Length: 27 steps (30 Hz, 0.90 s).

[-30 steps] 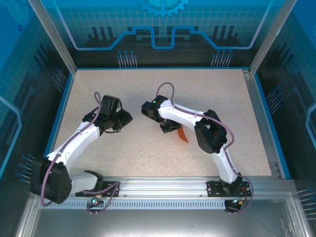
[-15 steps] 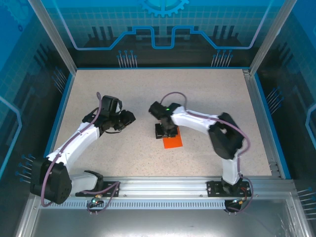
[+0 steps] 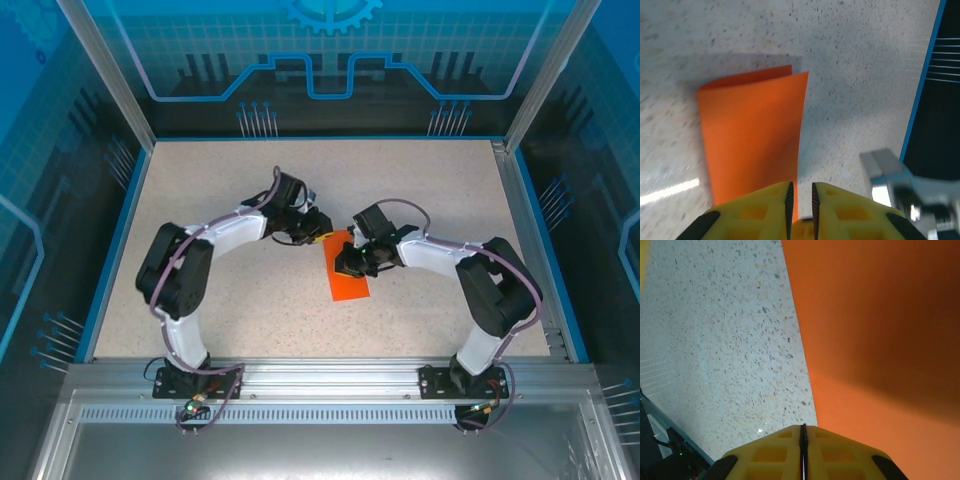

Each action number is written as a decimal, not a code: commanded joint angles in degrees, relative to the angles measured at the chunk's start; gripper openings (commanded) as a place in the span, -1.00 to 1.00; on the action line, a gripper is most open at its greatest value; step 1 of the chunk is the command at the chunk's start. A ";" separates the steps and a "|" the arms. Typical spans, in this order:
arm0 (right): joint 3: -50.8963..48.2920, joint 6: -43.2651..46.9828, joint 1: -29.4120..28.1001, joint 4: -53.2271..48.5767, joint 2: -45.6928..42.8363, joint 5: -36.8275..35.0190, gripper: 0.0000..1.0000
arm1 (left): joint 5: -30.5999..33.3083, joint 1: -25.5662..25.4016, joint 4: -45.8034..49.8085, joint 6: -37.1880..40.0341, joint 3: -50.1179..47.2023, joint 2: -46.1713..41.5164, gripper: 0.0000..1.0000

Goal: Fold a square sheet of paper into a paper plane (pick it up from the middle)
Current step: Rotate the paper at the center of the table.

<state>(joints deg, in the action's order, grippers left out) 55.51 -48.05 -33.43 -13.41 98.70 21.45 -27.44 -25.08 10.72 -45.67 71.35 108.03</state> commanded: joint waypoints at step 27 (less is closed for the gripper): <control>-9.78 -12.76 -5.75 17.12 2.11 -1.14 -0.65 | -0.60 1.27 6.57 2.66 13.30 19.53 -0.60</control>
<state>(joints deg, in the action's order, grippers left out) 45.69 -60.82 -38.15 8.14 102.85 21.80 -28.82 -24.69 15.03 -45.41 83.42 125.29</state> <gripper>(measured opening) 0.170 0.199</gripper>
